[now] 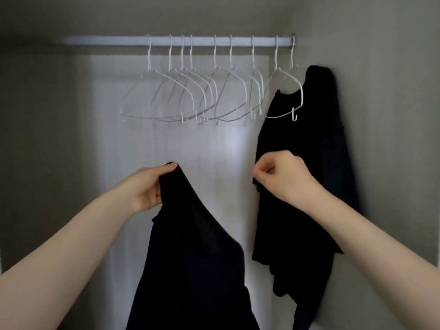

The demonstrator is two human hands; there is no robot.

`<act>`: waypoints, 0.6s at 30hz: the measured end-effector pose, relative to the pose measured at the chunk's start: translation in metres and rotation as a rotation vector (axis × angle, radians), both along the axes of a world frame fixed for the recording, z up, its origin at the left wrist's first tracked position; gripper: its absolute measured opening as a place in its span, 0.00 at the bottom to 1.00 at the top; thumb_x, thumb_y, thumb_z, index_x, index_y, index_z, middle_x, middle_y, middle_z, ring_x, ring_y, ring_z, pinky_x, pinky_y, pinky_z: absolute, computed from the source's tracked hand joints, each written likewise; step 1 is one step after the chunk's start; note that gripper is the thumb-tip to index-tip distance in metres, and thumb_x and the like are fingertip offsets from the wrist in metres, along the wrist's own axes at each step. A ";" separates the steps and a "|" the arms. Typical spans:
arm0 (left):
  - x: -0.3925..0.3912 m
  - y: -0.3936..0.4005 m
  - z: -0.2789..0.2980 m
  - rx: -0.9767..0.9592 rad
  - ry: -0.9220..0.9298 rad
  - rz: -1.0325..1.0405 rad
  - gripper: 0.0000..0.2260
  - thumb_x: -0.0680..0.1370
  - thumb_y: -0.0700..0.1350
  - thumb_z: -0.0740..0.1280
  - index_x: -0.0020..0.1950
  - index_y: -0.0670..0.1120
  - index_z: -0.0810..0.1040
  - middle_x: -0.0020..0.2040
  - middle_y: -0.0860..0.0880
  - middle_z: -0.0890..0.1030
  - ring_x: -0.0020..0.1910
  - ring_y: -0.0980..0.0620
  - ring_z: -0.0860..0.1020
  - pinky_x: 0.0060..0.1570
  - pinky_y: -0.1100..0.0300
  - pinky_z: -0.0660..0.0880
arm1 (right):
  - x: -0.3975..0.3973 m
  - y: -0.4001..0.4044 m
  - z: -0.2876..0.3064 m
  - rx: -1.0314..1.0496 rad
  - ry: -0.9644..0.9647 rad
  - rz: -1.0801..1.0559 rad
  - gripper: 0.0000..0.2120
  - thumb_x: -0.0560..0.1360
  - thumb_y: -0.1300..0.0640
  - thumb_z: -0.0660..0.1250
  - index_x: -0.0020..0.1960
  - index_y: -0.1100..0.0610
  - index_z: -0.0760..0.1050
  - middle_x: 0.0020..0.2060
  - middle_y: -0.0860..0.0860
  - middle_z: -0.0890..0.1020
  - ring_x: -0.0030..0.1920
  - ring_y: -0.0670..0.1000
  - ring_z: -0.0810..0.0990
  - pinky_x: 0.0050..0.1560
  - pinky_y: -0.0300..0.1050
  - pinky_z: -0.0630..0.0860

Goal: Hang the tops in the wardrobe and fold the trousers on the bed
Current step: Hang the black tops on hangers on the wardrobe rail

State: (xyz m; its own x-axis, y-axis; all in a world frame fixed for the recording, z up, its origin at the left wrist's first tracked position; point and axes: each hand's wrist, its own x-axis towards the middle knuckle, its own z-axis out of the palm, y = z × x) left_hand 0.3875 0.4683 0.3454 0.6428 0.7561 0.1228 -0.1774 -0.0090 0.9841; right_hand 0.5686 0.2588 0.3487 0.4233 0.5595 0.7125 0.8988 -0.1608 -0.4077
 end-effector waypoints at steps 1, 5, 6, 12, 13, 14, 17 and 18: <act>0.007 0.002 0.002 0.026 -0.013 0.007 0.07 0.76 0.47 0.70 0.46 0.44 0.80 0.36 0.49 0.82 0.29 0.54 0.81 0.27 0.64 0.77 | -0.001 -0.001 0.016 0.079 -0.033 -0.015 0.05 0.72 0.55 0.66 0.40 0.51 0.80 0.38 0.46 0.83 0.43 0.48 0.81 0.47 0.42 0.77; 0.032 0.006 0.009 0.131 -0.043 0.073 0.09 0.75 0.46 0.72 0.48 0.40 0.81 0.39 0.47 0.84 0.32 0.52 0.82 0.31 0.61 0.78 | 0.005 -0.004 0.078 0.297 -0.131 -0.095 0.06 0.73 0.55 0.64 0.39 0.53 0.77 0.34 0.47 0.79 0.42 0.51 0.79 0.42 0.40 0.69; 0.037 0.007 0.010 0.151 -0.044 0.098 0.10 0.75 0.46 0.73 0.48 0.40 0.81 0.41 0.46 0.85 0.34 0.51 0.83 0.34 0.60 0.78 | 0.009 -0.004 0.093 0.357 -0.129 -0.117 0.06 0.73 0.55 0.63 0.39 0.53 0.76 0.34 0.48 0.79 0.42 0.52 0.78 0.42 0.40 0.68; 0.056 0.014 0.020 0.250 -0.037 0.178 0.13 0.74 0.47 0.73 0.48 0.37 0.81 0.45 0.41 0.85 0.40 0.46 0.83 0.39 0.59 0.78 | 0.052 0.016 0.168 0.555 -0.290 -0.379 0.10 0.77 0.57 0.58 0.50 0.60 0.76 0.51 0.61 0.80 0.54 0.62 0.76 0.49 0.50 0.72; 0.057 0.015 0.021 0.262 -0.028 0.182 0.14 0.74 0.48 0.73 0.49 0.37 0.81 0.45 0.42 0.85 0.40 0.46 0.83 0.39 0.59 0.78 | 0.060 0.020 0.175 0.527 -0.327 -0.426 0.11 0.77 0.58 0.58 0.53 0.62 0.76 0.54 0.62 0.78 0.56 0.64 0.75 0.51 0.53 0.72; 0.058 0.016 0.022 0.273 -0.020 0.184 0.16 0.74 0.48 0.73 0.51 0.36 0.81 0.45 0.42 0.85 0.39 0.46 0.83 0.39 0.59 0.79 | 0.068 0.024 0.180 0.474 -0.340 -0.455 0.12 0.77 0.59 0.59 0.57 0.63 0.74 0.56 0.63 0.77 0.58 0.64 0.73 0.53 0.54 0.71; 0.060 0.022 0.024 0.310 0.002 0.186 0.18 0.74 0.49 0.73 0.52 0.35 0.81 0.43 0.41 0.83 0.38 0.46 0.82 0.39 0.59 0.78 | 0.084 0.035 0.188 0.265 -0.220 -0.498 0.18 0.78 0.57 0.63 0.63 0.68 0.70 0.61 0.66 0.74 0.63 0.65 0.72 0.57 0.53 0.71; 0.060 0.024 0.024 0.323 0.006 0.185 0.16 0.74 0.50 0.72 0.51 0.37 0.81 0.42 0.41 0.82 0.38 0.46 0.81 0.39 0.59 0.77 | 0.089 0.039 0.190 0.214 -0.169 -0.503 0.19 0.79 0.56 0.63 0.62 0.69 0.70 0.61 0.67 0.75 0.63 0.65 0.73 0.57 0.52 0.72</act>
